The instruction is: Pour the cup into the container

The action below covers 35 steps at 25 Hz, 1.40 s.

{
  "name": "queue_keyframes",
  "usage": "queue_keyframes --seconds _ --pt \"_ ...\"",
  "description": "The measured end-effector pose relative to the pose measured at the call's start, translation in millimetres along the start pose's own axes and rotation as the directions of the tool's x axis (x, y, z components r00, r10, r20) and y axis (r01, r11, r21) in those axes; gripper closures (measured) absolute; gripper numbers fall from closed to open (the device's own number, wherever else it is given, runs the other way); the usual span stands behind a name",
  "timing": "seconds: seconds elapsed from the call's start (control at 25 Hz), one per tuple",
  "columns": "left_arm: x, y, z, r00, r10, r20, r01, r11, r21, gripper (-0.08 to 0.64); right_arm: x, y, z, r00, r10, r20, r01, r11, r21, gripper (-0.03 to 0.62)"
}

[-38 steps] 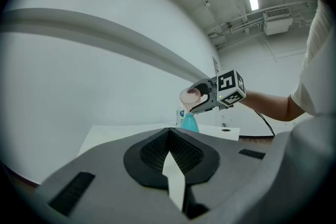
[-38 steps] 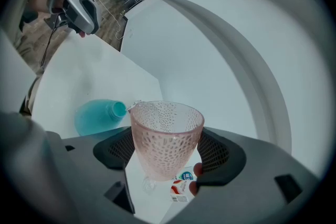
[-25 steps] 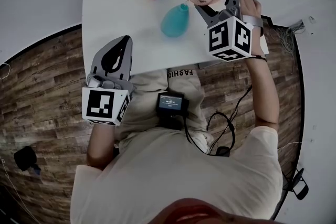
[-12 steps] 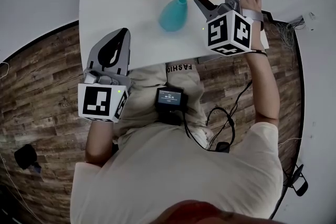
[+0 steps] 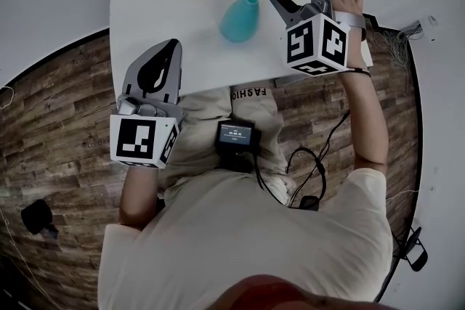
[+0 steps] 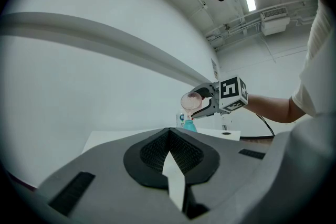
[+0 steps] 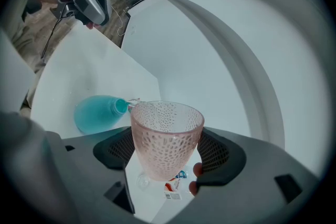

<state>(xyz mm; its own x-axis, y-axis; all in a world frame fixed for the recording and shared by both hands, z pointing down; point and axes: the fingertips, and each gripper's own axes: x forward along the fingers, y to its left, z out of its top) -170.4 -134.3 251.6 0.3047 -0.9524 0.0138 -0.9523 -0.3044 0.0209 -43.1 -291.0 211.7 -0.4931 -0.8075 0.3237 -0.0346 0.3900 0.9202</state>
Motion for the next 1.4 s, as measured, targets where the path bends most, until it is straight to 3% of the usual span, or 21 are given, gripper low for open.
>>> queue_keyframes --seconds 1.4 --pt "-3.7 0.1 2.6 1.000 -0.003 -0.004 0.003 1.000 0.007 0.548 -1.6 -5.9 6.0 1.000 -0.021 0.004 0.021 0.999 -0.047 0.224"
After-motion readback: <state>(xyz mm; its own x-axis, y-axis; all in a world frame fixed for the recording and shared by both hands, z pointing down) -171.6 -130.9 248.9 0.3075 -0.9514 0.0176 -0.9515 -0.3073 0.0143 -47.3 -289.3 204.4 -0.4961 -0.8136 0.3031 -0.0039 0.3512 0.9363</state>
